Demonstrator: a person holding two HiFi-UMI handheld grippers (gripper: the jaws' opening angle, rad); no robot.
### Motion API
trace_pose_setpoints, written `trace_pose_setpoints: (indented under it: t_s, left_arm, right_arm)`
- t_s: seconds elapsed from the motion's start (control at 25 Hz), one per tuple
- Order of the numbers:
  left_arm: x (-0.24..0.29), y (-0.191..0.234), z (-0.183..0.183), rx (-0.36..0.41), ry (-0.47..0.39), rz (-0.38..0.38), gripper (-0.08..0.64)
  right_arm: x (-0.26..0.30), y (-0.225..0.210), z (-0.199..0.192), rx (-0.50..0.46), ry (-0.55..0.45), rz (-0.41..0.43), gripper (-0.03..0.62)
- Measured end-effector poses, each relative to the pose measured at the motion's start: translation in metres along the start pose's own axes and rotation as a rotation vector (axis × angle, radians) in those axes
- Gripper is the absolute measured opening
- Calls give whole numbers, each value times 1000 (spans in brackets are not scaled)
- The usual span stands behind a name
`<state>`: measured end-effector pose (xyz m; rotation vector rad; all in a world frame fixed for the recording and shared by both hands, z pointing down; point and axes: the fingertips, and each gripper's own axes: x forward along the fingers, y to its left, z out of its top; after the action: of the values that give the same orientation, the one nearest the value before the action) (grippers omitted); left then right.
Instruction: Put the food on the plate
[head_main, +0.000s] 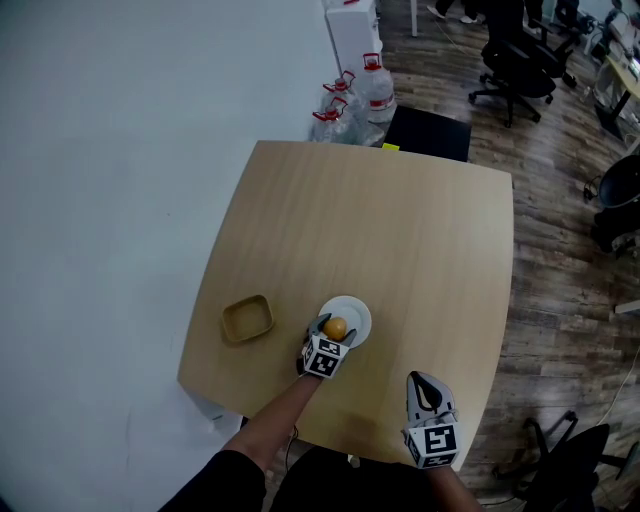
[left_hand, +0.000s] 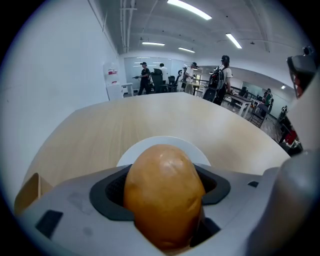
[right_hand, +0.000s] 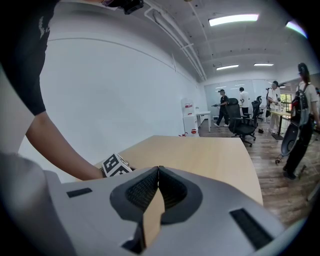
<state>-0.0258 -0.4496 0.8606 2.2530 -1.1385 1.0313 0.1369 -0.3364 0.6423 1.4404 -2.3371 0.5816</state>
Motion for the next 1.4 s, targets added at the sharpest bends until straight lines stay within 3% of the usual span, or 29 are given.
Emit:
trace_pose_setpoints:
  t_s: [0.44,0.88,1.12,1.32,1.4]
  left_arm:
    - [1,8,14,6,-27,66,331]
    - [-38,18,40,-30,-170,102,334]
    - [-75,8,50,-37,-216,89,334]
    - [-136,-16,38,-136,-307,76,334]
    - [-164,-29,37,-140,-338,58,334]
  right_arm:
    - [-7,-8,-17,-1,18,-9,60]
    - [-24,-2,-15,3,-22,-10,60]
    - [-48,13,-14,6,-49,-39,60]
    - [-81,42,-11,-28,-96,-46,60]
    - [-95,52,-9,-19,-112,-51,60]
